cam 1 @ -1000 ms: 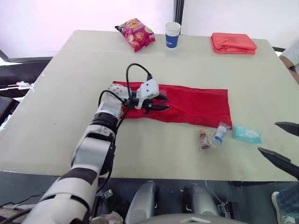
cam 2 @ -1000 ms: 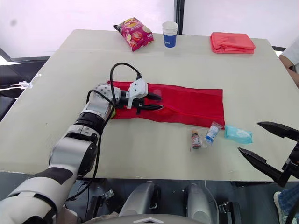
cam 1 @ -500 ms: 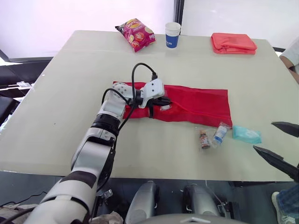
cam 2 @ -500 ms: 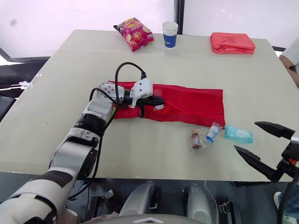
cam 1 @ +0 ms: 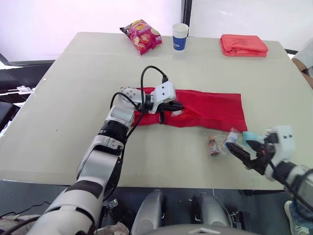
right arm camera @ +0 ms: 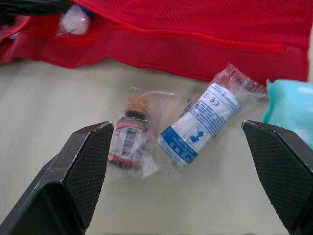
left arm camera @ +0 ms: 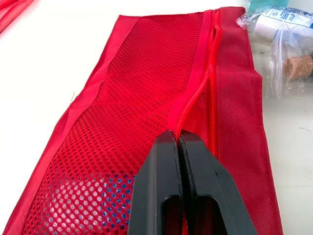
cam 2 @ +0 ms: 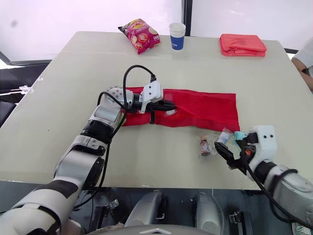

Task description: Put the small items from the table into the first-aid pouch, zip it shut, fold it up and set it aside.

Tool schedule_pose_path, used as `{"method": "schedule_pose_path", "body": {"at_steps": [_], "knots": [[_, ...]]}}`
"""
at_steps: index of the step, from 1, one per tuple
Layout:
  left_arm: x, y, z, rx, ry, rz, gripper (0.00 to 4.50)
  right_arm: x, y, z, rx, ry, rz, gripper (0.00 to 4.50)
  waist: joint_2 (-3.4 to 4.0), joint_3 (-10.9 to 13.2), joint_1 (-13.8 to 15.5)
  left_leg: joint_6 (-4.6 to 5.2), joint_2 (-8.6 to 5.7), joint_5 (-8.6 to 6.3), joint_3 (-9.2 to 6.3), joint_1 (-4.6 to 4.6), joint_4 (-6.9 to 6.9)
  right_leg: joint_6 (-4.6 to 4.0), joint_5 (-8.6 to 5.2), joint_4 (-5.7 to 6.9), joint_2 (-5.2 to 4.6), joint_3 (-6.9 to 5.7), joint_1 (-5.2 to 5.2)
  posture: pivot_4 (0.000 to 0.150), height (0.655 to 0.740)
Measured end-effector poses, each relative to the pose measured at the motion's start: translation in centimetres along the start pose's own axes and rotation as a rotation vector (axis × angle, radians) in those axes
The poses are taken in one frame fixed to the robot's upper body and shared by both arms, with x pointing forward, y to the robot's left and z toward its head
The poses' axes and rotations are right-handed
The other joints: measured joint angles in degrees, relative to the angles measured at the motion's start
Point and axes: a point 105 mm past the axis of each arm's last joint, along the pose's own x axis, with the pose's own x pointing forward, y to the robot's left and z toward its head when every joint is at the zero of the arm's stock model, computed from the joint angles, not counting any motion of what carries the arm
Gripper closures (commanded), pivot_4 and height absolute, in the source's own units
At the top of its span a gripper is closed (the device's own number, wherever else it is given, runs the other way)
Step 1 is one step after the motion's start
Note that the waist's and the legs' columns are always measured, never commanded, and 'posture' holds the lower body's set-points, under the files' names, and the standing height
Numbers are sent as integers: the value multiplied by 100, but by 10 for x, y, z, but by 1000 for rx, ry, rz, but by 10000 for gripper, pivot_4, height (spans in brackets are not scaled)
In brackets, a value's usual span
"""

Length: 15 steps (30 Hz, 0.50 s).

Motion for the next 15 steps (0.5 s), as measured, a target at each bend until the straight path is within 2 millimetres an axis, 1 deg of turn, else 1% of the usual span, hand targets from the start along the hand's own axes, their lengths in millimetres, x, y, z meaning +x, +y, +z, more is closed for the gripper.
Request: {"method": "schedule_pose_path", "body": {"at_steps": [6, 9, 10, 12, 15], "knots": [[2, -1, 3, 2, -10, 8, 44740, 21, -3, -5, 60, 25, -57, 0, 1, -1, -13, 1, 1, 0, 2, 0, 0, 0, 0, 2, 3, 2, -1, 1500, 7395], [2, -1, 3, 3, -11, 12, 44740, 28, -5, -6, 59, 29, -90, 0, 1, -1, -12, 1, 0, 0, 2, 0, 0, 0, 0, 2, 3, 3, -1, 1500, 7395], [2, -1, 2, 2, -10, 14, 44958, 32, -5, -8, 57, 35, -105, 2535, 1, -1, -14, 1, 0, 0, 2, 1, 0, 0, 0, 2, 4, 2, -1, 1500, 7395], [2, -1, 2, 1, -10, 15, 45000, 37, -6, -9, 46, 41, -124, 9125, 2, -1, -15, 1, 1, 0, 2, 0, 0, 0, 0, 2, 4, 2, -1, 1500, 7395], [2, -2, 1, -3, -9, 16, 45000, 39, -10, -10, 23, 41, -155, 22196, 2, -1, -14, 1, 0, -1, 3, 0, 0, 0, 0, 1, 4, 3, -1, 1500, 7395]]}}
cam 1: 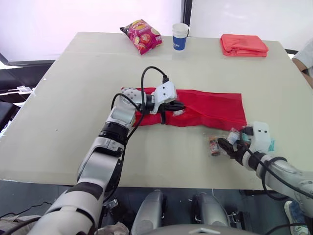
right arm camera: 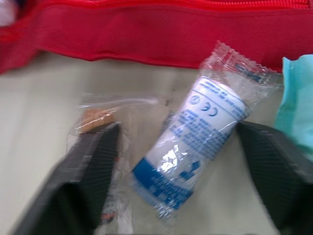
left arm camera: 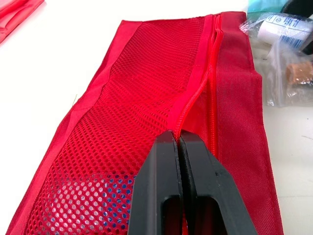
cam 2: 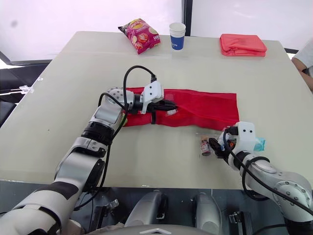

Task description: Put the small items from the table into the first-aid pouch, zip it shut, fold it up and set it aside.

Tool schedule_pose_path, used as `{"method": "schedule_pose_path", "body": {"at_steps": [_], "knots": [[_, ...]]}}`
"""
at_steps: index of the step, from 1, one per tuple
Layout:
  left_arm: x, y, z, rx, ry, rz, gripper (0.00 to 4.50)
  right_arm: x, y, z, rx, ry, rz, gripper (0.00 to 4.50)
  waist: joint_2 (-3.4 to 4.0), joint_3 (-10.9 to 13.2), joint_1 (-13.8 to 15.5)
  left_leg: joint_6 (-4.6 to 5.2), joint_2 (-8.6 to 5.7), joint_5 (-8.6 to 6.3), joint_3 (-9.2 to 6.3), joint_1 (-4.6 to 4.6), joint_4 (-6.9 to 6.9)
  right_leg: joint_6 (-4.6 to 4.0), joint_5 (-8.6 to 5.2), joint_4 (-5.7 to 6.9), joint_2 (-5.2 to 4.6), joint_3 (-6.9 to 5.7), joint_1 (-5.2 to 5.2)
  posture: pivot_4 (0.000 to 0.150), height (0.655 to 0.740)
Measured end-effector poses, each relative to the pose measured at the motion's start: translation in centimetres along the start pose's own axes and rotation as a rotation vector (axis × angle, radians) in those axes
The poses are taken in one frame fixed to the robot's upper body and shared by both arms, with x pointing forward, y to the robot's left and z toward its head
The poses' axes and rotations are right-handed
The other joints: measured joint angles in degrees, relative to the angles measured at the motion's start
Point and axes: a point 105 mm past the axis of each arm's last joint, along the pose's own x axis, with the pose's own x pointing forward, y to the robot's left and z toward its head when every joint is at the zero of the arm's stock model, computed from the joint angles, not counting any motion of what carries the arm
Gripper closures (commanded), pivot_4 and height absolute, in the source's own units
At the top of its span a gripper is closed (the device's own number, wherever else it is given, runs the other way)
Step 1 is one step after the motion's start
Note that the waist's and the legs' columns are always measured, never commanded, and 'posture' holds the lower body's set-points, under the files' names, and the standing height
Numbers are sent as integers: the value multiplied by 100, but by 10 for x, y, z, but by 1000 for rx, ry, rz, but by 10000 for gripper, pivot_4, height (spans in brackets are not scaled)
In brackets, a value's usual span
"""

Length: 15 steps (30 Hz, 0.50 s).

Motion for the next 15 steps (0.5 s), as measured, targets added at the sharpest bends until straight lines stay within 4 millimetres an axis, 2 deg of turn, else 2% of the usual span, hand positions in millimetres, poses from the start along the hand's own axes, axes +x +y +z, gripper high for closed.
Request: {"method": "schedule_pose_path", "body": {"at_steps": [1, 4, 5, 10, 12, 15], "knots": [[0, -1, 0, -1, 0, -1, 45000, 0, -1, -1, -11, 4, -5, 25321, 0, 0, 0, 0, 0, 0, 0, 0, 0, 0, 0, 0, 0, 0, 0, 1500, 7395], [0, -1, -1, -4, 1, 0, 45000, -1, 0, 0, -34, 4, -1, 39585, 0, 0, 1, 0, 0, 0, -1, 0, 0, 0, 0, 0, 0, 0, 0, 1500, 7395], [0, -1, 0, -3, 0, 0, 45000, -2, 0, 1, -44, 2, 1, 42120, 0, 0, 3, 0, 0, 0, 0, 0, 0, 0, 0, 0, 0, 0, 0, 1500, 7395], [-1, 0, 0, -6, -3, 4, 45000, -18, -11, 14, -80, -21, 5, 43052, 0, 0, 1, 1, 1, 0, -1, 0, 0, 0, 0, 0, 0, -1, 0, 1500, 7395], [-1, 0, 0, -10, -4, 5, 45000, -21, -5, 18, -77, -33, 46, 43052, 0, 0, -12, 1, 4, 0, -1, 1, 0, 0, 0, 0, 4, 0, 0, 1500, 7395], [-1, 0, 0, -22, -12, 8, 45000, -23, 26, 33, -51, -69, 215, 43053, -1, 0, -66, 0, 5, 0, 0, 2, 0, 0, 0, 1, 4, 1, 0, 1500, 7395]]}}
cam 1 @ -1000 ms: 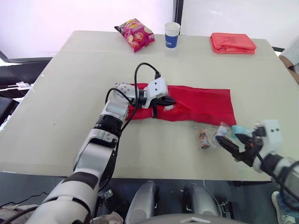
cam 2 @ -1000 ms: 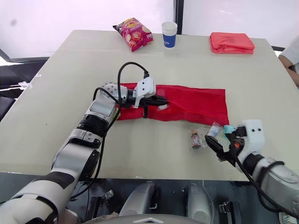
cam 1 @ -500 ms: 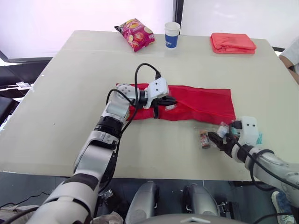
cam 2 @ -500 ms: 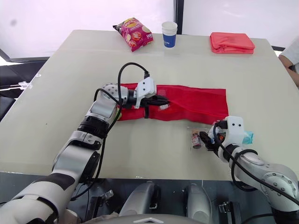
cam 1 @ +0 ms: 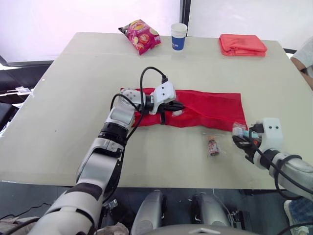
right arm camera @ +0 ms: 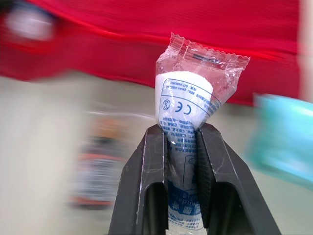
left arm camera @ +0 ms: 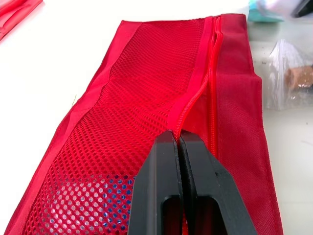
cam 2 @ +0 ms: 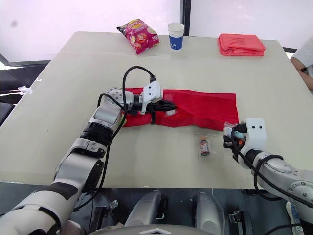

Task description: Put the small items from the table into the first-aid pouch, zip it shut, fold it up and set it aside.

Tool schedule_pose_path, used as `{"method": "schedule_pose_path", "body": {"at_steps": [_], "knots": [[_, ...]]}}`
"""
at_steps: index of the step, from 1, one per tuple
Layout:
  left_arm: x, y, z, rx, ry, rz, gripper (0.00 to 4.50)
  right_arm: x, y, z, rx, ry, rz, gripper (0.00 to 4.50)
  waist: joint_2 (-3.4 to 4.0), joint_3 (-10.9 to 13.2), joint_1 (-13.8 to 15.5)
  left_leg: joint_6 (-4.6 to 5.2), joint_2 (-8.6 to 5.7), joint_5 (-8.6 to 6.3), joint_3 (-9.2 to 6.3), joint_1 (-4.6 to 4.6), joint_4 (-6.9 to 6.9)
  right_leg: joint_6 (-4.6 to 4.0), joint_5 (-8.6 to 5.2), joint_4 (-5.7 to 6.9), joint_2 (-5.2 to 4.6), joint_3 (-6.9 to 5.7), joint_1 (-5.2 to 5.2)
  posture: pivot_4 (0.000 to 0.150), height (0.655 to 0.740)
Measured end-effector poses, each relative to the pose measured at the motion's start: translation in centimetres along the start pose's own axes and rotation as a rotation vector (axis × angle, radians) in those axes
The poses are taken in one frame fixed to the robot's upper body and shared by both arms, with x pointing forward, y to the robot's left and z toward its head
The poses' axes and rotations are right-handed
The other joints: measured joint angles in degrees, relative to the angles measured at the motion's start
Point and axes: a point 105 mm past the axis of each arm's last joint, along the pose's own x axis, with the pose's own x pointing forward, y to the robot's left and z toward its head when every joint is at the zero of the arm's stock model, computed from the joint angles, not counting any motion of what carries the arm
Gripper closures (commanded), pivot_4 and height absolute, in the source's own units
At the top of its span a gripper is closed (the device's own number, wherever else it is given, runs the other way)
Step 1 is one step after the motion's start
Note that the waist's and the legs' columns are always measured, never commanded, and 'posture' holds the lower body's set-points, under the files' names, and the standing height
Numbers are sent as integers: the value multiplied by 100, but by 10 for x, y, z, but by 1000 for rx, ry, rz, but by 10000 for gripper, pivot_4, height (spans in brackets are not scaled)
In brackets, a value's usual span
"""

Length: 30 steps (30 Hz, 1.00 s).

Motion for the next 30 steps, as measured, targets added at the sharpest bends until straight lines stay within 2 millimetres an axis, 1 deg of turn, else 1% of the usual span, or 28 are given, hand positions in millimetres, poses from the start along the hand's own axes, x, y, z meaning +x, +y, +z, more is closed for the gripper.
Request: {"method": "schedule_pose_path", "body": {"at_steps": [1, 2, 3, 4, 6, 8, 9, 10, 12, 14, 19, 23, 26, 30], "knots": [[1, 0, 0, -7, -3, 1, 45000, 6, 17, 11, 18, -35, 83, 43053, 1, 0, -29, 0, -1, 0, 0, 0, 0, 0, 0, 2, -1, 0, 0, 1500, 7395], [3, -1, 1, -12, -8, -1, 45000, 12, 28, 17, 33, -51, 138, 43053, 1, 0, -46, 0, -1, 0, -1, 3, 0, 0, 0, 3, 0, -1, 1, 1500, 7395], [5, -2, 3, -17, -17, -7, 45000, 17, 37, 20, 45, -54, 177, 43053, 2, 0, -52, 0, -1, 0, -3, 0, -1, 0, 0, 3, 0, -3, -1, 1500, 7395], [5, -2, 3, -20, -19, -8, 45000, 23, 41, 19, 52, -40, 195, 43053, 0, 0, -50, -1, -2, 0, -7, -2, -1, -1, 0, 1, 0, -7, 0, 1500, 7395], [5, -2, 3, -23, -22, -6, 45000, 40, 43, 14, 71, -2, 199, 43053, 0, 0, -61, 0, -5, 0, -2, -6, -1, 0, 0, -2, -3, -4, -1, 1500, 7395], [6, -2, 4, -24, -26, -8, 45000, 59, 45, 4, 67, 57, 195, 43053, 0, 0, -64, 0, -7, 0, -2, -5, -1, 0, 0, -1, -4, -4, -1, 1500, 7395], [5, -2, 3, -24, -26, -8, 45000, 63, 46, 2, 63, 68, 198, 43053, 0, 0, -61, 0, -7, 0, -2, -5, -1, 0, 0, 0, -4, -5, -2, 1500, 7395], [5, -2, 3, -26, -24, -8, 45000, 74, 47, 1, 64, 80, 193, 43054, 0, 0, -70, 0, -6, 0, -2, -5, -1, 0, 0, 0, -2, -4, -2, 1500, 7395], [6, -3, 6, -22, -28, -13, 45000, 89, 48, 2, 61, 90, 184, 43054, 1, 0, -80, -1, -6, 0, 0, -3, -1, 0, 0, 4, -2, -2, -4, 1500, 7395], [6, -4, 7, -18, -29, -20, 45000, 98, 51, 3, 60, 91, 187, 43054, 1, 0, -82, -1, -6, 1, -1, -4, -2, 0, 0, 7, -2, -3, -6, 1500, 7395], [6, -10, 3, -19, -26, -31, 45000, 112, 54, 6, 46, 87, 185, 43054, 2, 0, -85, -2, -6, 1, -2, -5, -2, 0, 0, 27, -2, -3, -7, 1500, 7395], [7, -13, 5, -12, -31, -35, 45000, 124, 57, 9, 35, 84, 181, 43054, 3, 0, -89, -2, -6, 1, -1, -4, -2, 0, 0, 29, -1, -3, -10, 1500, 7395], [7, -13, 6, -11, -33, -35, 45000, 133, 65, 11, -21, 85, 200, 43055, 5, 0, -98, -2, -6, 1, 0, -3, -2, 0, 0, 30, -1, -2, -11, 1500, 7395], [7, -14, 5, -16, -32, -31, 45000, 140, 70, 13, -79, 81, 209, 43055, 5, -1, -104, -3, -6, 2, 0, -2, -2, 0, 0, 30, 0, -3, -11, 1500, 7395]]}}
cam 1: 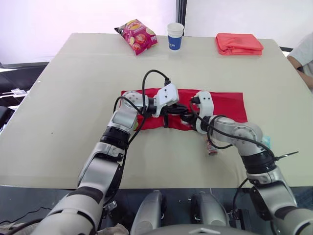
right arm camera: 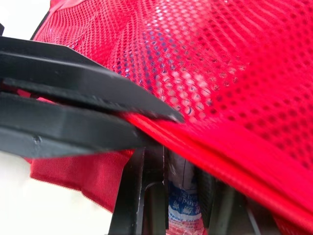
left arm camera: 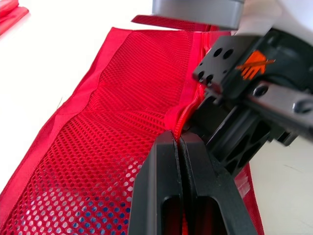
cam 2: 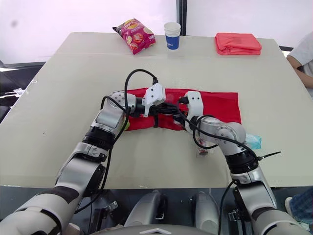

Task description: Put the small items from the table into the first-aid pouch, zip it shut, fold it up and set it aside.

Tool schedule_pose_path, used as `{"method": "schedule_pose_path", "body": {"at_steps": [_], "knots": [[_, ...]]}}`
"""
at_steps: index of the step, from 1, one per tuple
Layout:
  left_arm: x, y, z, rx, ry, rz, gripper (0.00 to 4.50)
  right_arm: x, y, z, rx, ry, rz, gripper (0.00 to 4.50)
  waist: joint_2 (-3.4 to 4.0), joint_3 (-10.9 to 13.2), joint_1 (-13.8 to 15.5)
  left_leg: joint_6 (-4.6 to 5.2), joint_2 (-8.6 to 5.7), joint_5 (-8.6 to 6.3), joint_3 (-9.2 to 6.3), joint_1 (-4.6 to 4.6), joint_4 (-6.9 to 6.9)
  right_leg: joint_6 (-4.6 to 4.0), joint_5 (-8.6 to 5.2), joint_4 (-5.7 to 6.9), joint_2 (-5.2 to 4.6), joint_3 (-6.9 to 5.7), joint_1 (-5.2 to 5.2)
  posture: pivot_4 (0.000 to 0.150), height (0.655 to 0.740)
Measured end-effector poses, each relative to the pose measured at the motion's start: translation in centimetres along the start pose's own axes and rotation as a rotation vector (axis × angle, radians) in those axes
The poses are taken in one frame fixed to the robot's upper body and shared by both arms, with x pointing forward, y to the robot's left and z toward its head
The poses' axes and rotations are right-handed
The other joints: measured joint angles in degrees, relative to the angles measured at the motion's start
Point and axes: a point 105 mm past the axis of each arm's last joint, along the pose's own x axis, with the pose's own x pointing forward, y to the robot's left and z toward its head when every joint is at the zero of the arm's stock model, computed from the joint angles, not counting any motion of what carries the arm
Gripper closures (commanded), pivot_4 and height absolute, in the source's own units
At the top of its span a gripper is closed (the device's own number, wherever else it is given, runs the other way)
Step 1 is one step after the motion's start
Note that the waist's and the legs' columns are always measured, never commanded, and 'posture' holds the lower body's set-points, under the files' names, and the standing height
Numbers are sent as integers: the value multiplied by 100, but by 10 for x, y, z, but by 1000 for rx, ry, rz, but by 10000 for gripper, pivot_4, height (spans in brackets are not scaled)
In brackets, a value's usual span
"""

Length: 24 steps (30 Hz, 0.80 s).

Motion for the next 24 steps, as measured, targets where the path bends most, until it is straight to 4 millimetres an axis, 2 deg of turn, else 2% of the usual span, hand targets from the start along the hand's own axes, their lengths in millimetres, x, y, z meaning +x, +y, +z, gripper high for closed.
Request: {"method": "schedule_pose_path", "body": {"at_steps": [1, 7, 16, 24], "knots": [[0, 0, 1, 3, 0, 1, 45000, 1, 0, 1, -22, -1, 2, 43055, 1, -1, 1, 0, 0, 0, 0, 1, 0, 0, 0, 0, 0, 0, 0, 1500, 7395], [1, -1, 0, -1, -2, 5, 45000, 0, -4, -1, -108, 3, 12, 14782, 2, 0, 7, 0, 0, 0, -1, -2, 0, 0, 0, 0, -1, -1, -1, 1500, 7395], [-1, 0, -4, -18, 13, 18, 45000, -53, 1, -15, -263, 18, 80, 14782, 3, 1, 16, 0, -1, 0, -2, -3, 0, 0, 0, -6, -2, 0, -1, 1500, 7395], [0, 0, -6, -28, 15, 17, 45000, -69, 2, -16, -298, -8, 73, 14782, 3, 1, 25, 0, -1, 0, 0, -1, 0, 0, 0, -10, -2, 2, -3, 1500, 7395]]}}
